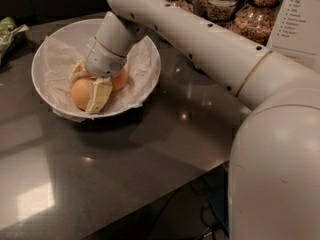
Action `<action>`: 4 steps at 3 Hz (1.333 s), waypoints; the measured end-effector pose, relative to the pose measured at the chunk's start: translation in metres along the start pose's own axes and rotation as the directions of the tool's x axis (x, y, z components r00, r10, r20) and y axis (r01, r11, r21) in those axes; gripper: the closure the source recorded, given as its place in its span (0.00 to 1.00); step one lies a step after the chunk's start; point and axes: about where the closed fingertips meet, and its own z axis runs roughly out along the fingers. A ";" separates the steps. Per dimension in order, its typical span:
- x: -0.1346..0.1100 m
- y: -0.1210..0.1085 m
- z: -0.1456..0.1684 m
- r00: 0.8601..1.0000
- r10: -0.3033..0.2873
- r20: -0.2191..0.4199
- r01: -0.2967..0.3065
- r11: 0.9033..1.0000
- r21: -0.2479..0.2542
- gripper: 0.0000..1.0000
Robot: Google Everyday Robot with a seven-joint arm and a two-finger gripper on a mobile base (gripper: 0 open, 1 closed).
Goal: Pick orange from white bowl
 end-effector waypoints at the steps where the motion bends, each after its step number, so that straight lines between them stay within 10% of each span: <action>1: -0.005 0.002 -0.020 0.999 -0.019 -0.036 0.021 0.999 0.034 1.00; 4: -0.004 0.014 -0.099 0.995 -0.073 -0.066 0.084 0.979 0.183 1.00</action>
Offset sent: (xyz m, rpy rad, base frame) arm 0.0033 -0.0433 0.0674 -0.0060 -0.1786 -0.0454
